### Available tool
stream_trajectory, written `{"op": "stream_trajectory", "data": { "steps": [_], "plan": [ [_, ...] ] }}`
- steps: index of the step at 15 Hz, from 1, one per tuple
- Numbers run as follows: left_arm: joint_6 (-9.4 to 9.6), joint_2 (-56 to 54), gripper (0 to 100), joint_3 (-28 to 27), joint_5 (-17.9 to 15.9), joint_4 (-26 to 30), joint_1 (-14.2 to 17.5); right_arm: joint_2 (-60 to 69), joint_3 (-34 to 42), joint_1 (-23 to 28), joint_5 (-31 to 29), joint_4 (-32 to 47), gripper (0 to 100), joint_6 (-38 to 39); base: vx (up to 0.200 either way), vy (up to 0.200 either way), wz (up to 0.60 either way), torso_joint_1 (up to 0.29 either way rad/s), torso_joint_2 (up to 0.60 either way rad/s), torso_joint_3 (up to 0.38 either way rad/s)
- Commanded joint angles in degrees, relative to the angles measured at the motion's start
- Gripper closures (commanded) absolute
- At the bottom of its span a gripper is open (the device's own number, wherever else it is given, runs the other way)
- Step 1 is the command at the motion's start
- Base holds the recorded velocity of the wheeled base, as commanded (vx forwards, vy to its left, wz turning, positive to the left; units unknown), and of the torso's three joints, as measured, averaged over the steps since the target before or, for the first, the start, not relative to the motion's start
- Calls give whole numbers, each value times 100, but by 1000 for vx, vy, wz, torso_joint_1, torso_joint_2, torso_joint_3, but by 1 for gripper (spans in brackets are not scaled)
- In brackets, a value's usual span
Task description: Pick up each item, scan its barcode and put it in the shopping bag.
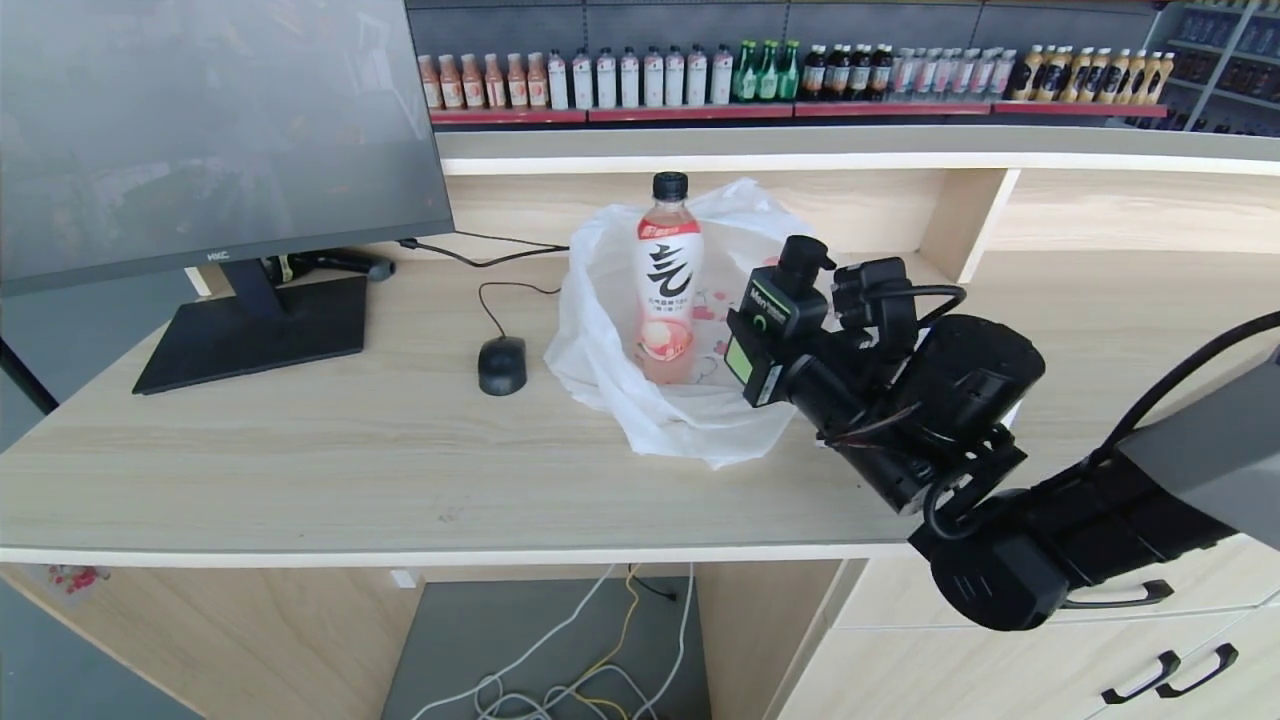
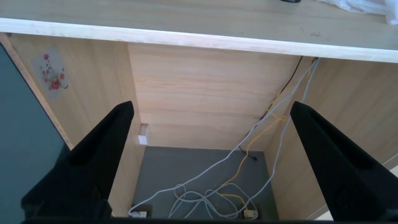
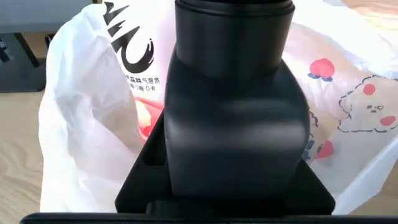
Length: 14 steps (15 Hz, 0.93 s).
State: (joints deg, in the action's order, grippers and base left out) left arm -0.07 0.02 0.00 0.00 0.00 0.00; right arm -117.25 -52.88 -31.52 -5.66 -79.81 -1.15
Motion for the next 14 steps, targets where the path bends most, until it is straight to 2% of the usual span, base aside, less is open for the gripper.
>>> {"op": "stream_trajectory", "data": {
  "steps": [1, 9, 14],
  "plan": [
    [-1, -2, 0, 0, 0, 0, 0, -571, -873, 314, 3, 300, 100, 0, 0, 0, 0, 0, 0, 0],
    [-1, -2, 0, 0, 0, 0, 0, -1608, -1989, 542, 3, 484, 100, -61, 0, 0, 0, 0, 0, 0],
    [-1, -2, 0, 0, 0, 0, 0, -1643, -2059, 586, 3, 581, 100, -70, 0, 0, 0, 0, 0, 0]
  ]
}}
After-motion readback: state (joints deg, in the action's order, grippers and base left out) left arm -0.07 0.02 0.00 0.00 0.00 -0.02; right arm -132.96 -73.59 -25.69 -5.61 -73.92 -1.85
